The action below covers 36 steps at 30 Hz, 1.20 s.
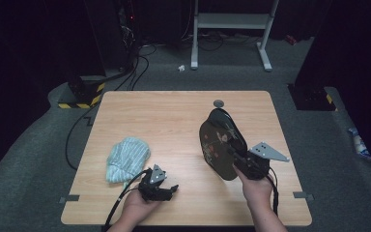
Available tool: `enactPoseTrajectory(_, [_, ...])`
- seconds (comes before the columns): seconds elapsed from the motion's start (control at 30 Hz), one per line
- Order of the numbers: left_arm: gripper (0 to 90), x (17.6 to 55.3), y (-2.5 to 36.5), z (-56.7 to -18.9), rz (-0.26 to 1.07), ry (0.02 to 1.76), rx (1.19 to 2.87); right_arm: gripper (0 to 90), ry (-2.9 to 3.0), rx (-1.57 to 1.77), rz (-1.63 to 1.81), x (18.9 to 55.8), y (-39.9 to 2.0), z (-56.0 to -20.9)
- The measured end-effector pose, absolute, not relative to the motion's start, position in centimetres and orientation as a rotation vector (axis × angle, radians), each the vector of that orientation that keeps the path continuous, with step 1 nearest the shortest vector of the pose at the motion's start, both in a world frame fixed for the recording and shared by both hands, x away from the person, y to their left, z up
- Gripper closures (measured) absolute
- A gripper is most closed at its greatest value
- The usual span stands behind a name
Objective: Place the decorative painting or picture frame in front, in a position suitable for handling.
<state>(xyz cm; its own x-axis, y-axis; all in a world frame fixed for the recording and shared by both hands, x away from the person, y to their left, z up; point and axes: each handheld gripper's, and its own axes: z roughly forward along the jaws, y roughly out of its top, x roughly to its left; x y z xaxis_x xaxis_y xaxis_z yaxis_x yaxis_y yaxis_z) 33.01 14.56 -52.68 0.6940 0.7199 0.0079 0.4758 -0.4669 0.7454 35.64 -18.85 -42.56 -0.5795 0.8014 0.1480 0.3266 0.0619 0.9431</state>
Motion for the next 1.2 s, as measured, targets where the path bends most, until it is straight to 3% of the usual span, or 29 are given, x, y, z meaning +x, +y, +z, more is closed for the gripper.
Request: enactPoseTrajectory(1.2, [26.6, 33.0, 14.5, -52.7, 0.416, 0.919, 2.145, 79.7, 1.898, 1.149, 1.567, 33.9, -20.6, -44.3])
